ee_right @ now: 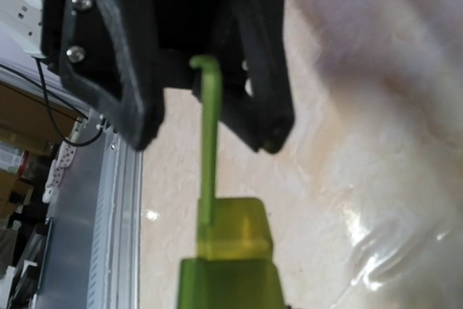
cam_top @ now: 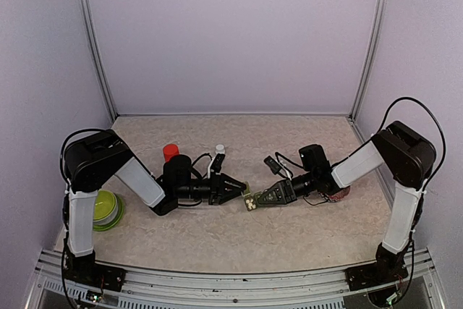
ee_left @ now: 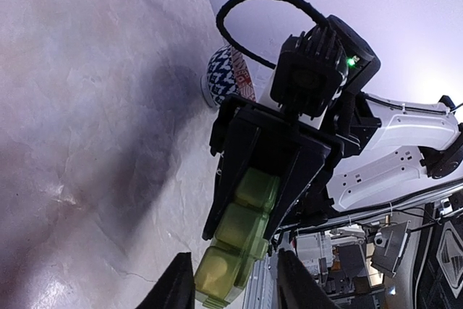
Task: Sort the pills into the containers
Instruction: Close the lid of the pill container.
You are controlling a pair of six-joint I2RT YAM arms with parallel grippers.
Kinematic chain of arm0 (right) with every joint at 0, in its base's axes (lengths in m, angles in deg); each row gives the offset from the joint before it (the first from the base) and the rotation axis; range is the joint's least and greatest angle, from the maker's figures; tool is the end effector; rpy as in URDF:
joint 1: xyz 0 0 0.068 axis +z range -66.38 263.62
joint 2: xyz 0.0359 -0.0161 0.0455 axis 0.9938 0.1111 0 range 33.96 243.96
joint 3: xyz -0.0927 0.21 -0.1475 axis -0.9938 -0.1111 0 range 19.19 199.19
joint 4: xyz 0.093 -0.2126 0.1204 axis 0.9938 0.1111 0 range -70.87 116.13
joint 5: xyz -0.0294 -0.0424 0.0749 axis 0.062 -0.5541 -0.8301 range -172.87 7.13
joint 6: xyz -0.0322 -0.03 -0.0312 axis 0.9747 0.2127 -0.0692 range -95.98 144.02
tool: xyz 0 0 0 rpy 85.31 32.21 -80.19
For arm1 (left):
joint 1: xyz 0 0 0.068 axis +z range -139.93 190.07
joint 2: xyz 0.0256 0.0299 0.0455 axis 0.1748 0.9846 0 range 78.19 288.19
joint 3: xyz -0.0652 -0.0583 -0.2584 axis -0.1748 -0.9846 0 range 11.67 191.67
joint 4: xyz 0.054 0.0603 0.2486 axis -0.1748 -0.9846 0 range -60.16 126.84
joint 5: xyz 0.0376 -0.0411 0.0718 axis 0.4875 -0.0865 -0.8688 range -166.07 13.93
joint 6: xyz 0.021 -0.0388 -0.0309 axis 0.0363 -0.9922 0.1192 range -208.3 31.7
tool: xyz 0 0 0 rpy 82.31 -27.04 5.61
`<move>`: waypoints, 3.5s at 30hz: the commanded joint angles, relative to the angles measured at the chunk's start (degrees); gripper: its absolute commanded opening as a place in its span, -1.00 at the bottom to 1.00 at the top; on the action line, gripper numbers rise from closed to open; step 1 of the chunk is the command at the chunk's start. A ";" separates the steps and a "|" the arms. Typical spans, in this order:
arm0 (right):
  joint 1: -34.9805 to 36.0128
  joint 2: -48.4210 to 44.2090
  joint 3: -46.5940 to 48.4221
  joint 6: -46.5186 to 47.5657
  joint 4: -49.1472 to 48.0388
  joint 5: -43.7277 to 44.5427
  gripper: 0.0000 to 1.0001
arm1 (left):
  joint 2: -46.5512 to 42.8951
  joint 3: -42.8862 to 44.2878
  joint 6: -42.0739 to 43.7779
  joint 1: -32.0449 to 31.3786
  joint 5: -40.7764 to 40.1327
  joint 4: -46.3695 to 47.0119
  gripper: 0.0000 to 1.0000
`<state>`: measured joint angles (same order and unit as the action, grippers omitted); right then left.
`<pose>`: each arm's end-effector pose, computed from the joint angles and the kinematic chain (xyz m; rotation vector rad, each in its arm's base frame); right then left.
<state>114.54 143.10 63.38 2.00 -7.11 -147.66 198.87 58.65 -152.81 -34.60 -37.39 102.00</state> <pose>0.2702 0.1993 0.1105 -0.8520 2.1754 1.7477 0.2558 -0.2840 0.1072 0.2573 2.1278 -1.8571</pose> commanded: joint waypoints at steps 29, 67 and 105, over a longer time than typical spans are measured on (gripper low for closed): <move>-0.42 2.01 0.00 -1.18 -1.36 0.63 -0.64 | -1.30 3.79 3.46 -0.73 2.62 3.22 0.98; -2.90 1.83 -2.24 -7.55 -8.33 0.07 -0.64 | -1.85 -0.40 6.58 -8.77 1.25 4.43 0.98; -3.41 -1.76 -4.19 -7.01 -11.21 0.77 -0.70 | -10.00 -5.44 7.03 -7.28 -11.82 -5.10 0.97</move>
<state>111.56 143.58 59.58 -6.28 -17.80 -146.53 191.26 54.02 -147.59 -42.36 -46.62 98.53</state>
